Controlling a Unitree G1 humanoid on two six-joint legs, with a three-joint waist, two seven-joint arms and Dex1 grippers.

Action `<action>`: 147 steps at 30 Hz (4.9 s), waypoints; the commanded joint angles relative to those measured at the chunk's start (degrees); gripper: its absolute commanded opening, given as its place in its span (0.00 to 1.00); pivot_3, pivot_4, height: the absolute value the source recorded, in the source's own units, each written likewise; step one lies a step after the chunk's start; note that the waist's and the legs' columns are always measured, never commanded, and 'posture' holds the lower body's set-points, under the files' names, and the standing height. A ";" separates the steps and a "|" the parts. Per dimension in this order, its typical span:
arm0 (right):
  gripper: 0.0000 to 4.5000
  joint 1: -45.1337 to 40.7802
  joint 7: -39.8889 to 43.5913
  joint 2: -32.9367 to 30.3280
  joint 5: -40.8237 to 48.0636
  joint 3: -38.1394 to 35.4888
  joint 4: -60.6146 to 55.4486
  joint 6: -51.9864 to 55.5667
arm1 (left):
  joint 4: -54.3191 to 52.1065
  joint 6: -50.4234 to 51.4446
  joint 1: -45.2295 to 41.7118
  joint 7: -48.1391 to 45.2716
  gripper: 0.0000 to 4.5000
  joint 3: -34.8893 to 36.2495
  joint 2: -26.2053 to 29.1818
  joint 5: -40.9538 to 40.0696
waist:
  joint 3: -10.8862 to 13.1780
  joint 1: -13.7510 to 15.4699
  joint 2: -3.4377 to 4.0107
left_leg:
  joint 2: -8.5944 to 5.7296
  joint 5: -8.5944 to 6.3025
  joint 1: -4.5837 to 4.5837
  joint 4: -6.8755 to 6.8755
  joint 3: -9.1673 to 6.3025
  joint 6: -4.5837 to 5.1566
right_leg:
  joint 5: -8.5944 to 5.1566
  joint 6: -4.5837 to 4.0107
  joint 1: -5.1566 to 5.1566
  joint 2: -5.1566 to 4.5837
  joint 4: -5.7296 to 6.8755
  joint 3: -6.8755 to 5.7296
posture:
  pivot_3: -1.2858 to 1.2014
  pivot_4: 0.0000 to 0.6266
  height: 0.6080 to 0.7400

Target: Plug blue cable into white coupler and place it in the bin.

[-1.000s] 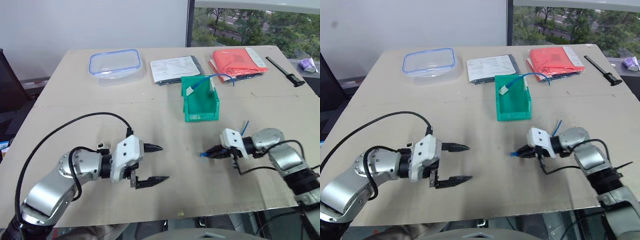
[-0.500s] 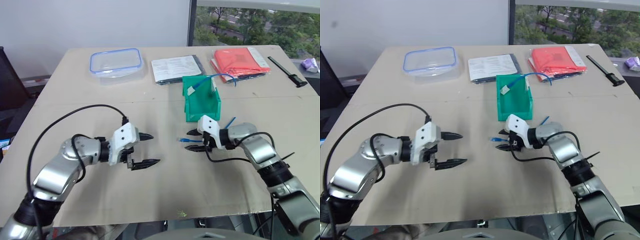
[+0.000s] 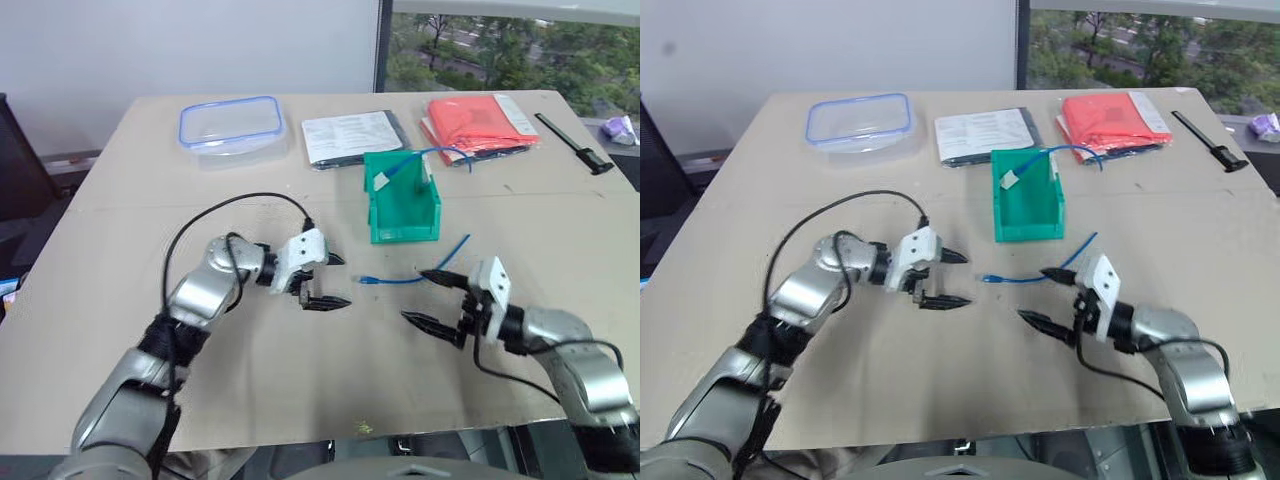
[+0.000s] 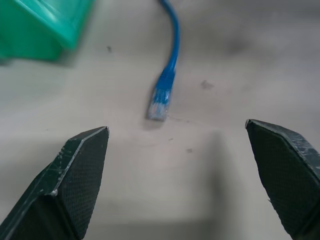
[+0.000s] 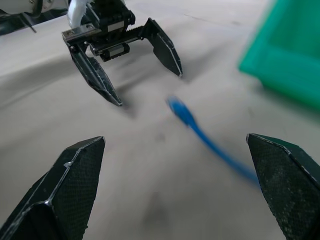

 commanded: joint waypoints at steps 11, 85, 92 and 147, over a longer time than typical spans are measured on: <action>1.00 10.51 -4.84 -0.80 1.78 -5.17 -6.26 -8.86 | 11.62 -9.85 -7.77 -9.07 0.48 -1.97 -5.56 4.80 | 0.00 -0.11 0.00 | 0.04 -0.01 -0.09 0.36 -0.37 0.02 | 0.01 -0.01 0.01 0.01 0.12 0.01 | 0.52 0.24 1.00; 0.00 -10.35 -21.58 7.77 28.75 -4.58 2.08 6.50 | -61.31 11.70 45.71 46.13 0.70 33.74 -15.61 -5.37 | -0.04 -0.85 0.08 | 0.17 -0.05 -0.48 0.72 -0.69 0.08 | 0.03 -0.03 -0.05 -0.07 0.18 -0.05 | 0.52 0.24 1.00; 0.00 -12.28 -18.58 7.44 24.97 -3.63 4.63 6.17 | -56.48 -4.40 69.40 54.94 0.79 40.59 -27.55 0.79 | -0.07 -0.09 0.10 | 0.35 -0.07 -0.51 0.71 -0.74 0.08 | -0.05 -0.39 -0.08 -0.19 0.08 -0.12 | 0.52 0.24 1.00; 0.00 -20.98 -4.67 0.77 0.98 11.01 7.95 -5.75 | 28.07 -25.24 -5.61 -6.74 0.12 1.85 -18.59 2.92 | -0.45 0.01 0.59 | 0.09 -0.07 -0.70 0.78 -0.54 0.14 | 0.08 -0.10 -0.08 0.14 0.00 -0.42 | 0.52 0.24 1.00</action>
